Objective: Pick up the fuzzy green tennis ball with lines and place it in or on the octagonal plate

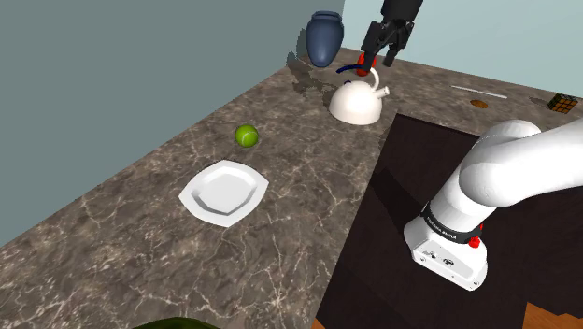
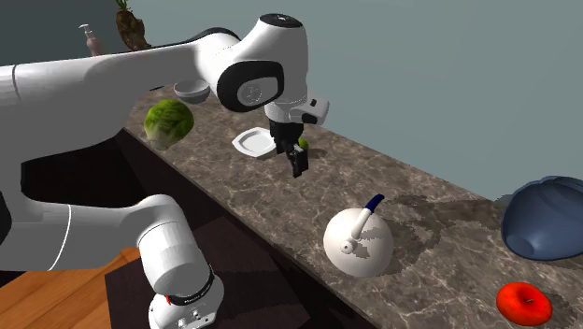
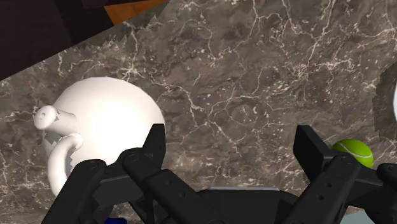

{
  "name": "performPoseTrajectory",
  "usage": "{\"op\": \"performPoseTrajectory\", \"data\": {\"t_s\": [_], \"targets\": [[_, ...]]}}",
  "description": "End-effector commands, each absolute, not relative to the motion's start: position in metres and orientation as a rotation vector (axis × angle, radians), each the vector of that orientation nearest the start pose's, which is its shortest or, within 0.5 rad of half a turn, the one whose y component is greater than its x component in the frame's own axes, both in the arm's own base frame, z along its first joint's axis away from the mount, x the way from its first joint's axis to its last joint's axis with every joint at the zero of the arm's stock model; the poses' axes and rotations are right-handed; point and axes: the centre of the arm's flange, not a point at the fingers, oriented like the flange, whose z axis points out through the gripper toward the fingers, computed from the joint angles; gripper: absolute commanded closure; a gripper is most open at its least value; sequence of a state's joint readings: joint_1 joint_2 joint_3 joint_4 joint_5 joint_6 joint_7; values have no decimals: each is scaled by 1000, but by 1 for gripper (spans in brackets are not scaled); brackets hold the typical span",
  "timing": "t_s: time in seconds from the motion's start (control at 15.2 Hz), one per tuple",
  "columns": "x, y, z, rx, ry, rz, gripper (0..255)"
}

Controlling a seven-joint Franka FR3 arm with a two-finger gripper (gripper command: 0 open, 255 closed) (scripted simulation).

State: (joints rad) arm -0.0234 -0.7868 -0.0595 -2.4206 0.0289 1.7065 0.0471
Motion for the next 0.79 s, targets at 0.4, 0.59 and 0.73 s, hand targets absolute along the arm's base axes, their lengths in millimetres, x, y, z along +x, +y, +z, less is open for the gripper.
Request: {"op": "performPoseTrajectory", "data": {"t_s": [0.4, 0.59, 0.73], "targets": [[358, 19, 530, -3043, 154, -158, 0], [378, 43, 510, -3032, 141, -181, 0], [392, 59, 496, -3025, 133, -196, 0]]}}
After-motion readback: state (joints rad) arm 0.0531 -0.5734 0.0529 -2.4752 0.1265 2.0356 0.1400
